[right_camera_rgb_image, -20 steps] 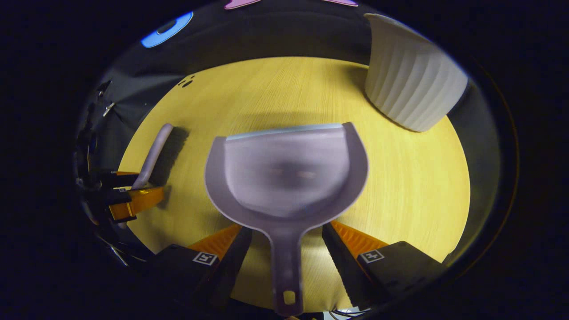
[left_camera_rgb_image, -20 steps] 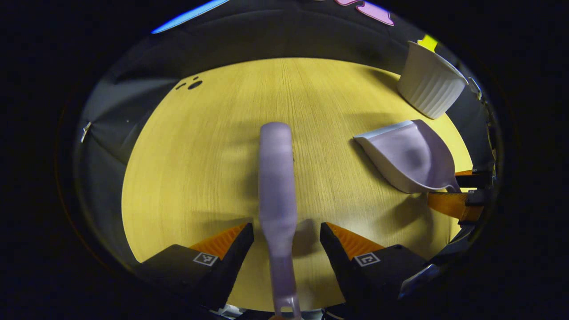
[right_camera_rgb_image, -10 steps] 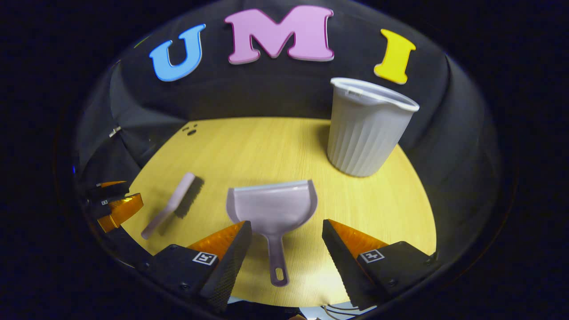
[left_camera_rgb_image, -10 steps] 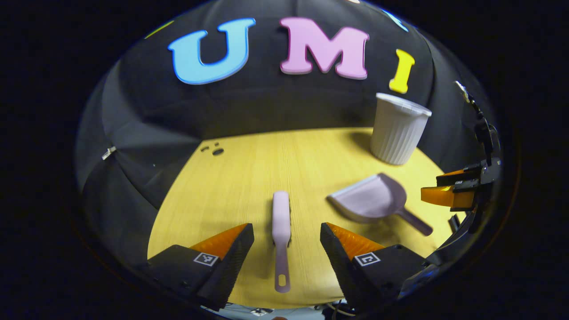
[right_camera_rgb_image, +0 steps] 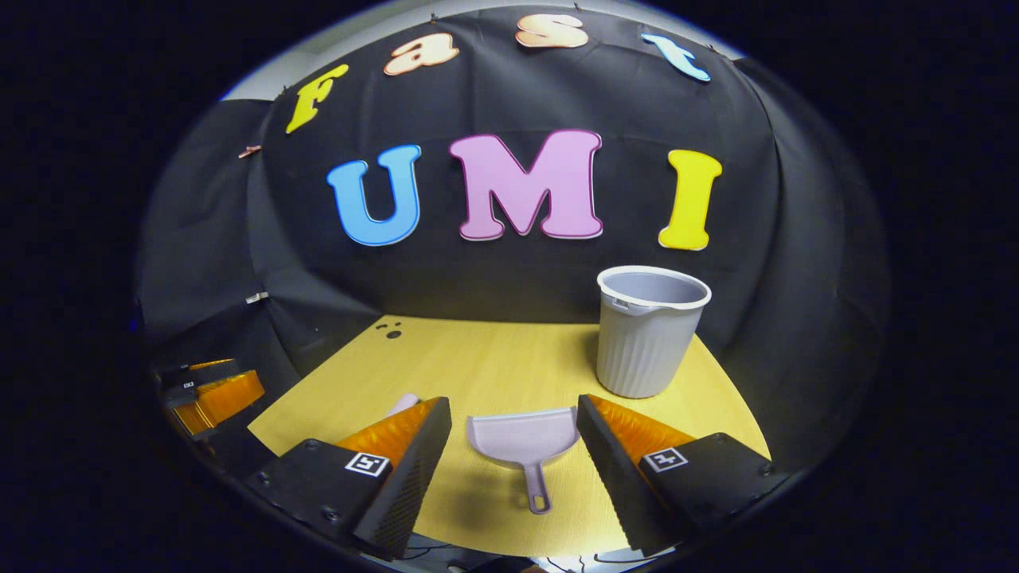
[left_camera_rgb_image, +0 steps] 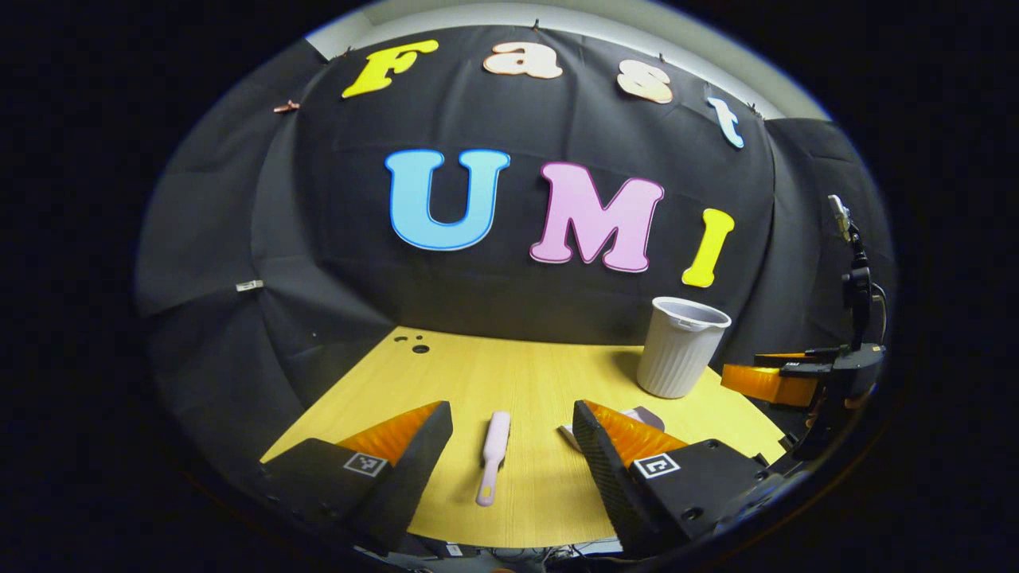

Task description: Pick up the small broom and dustpan from the desktop, sweep the trash into the dustpan with the broom, and then empty the trash into the garbage bin.

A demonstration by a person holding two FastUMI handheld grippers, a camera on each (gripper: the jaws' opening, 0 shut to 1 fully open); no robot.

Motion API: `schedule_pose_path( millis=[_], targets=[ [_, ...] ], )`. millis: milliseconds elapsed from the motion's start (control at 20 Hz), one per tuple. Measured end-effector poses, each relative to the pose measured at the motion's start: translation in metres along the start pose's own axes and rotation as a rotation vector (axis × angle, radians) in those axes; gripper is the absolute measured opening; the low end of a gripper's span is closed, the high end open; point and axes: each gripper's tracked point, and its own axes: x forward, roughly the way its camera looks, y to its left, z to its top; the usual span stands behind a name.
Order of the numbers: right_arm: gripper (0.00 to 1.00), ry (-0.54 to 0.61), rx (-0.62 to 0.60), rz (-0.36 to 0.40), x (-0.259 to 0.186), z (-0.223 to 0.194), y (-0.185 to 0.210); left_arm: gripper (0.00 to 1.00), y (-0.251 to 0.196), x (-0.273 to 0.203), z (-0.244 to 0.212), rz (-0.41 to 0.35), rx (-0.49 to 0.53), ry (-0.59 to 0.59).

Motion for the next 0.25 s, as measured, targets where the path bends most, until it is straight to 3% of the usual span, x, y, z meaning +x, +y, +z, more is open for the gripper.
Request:
schedule_pose_path(
  millis=[250],
  targets=[
    [0.99,0.002,-0.021,0.009,-0.033,-0.033,0.022,0.96,-0.015,-0.045,-0.040,0.027,-0.078,0.045]
  ],
)
